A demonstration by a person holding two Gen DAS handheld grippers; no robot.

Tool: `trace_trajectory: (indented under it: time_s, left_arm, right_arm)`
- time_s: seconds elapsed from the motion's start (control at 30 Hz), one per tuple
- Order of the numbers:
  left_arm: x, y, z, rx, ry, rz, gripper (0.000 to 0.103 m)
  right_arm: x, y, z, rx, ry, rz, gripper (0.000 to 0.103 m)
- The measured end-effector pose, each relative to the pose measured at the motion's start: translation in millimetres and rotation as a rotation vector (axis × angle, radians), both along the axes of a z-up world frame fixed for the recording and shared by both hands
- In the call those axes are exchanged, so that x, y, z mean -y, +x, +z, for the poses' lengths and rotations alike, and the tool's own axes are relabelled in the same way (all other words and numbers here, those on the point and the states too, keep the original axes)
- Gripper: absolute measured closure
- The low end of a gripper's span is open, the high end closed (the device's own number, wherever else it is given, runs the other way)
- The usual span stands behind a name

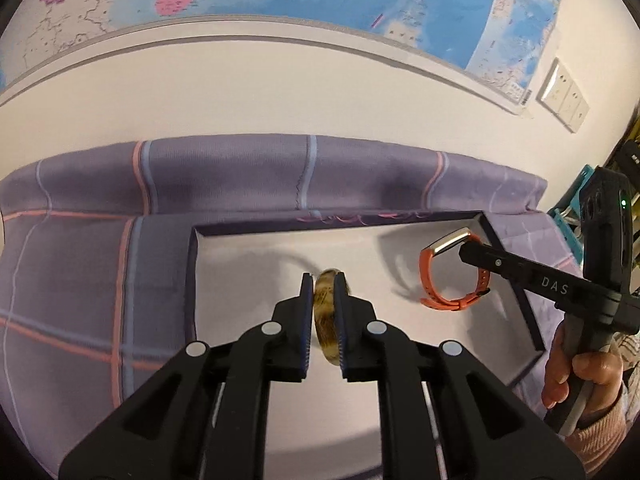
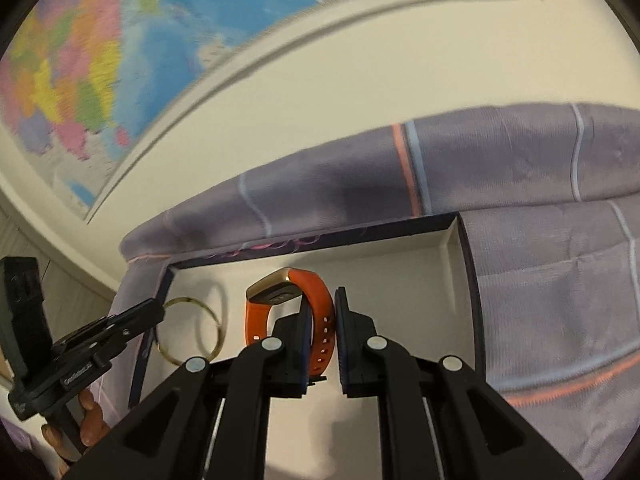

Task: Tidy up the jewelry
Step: 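Carry the watch into the box and open the right tool while the left tool releases the bangle there, then withdraw both tools from the box and move the right tool over the amber beaded necklace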

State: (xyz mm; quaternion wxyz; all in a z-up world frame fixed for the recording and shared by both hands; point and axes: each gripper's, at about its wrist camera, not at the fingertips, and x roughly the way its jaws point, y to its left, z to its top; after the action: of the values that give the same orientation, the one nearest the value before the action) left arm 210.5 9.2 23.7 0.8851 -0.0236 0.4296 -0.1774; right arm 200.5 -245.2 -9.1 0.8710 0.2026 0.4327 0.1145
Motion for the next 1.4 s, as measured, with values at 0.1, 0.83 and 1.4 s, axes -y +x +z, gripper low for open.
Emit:
trace_trajectory:
  time_s: [0.1,0.83,1.4]
  left_arm:
    - [2.4,10.6,-7.3,-0.021,0.020,0.003,0.095]
    - [19.8,-19.6,-26.9,0.011,0.156,-0.202,0.054]
    - [31.2,12.1,-37.7,-0.016,0.199,-0.109,0.063]
  right_arm:
    - [2.8,11.5,-8.3,-0.028,0.004,-0.031,0.093]
    - [8.6,16.3,-12.7,-0.070,0.040,-0.107,0.073]
    - [-2.8,-49.2,23.0,0.058,-0.052,0.104,0.068]
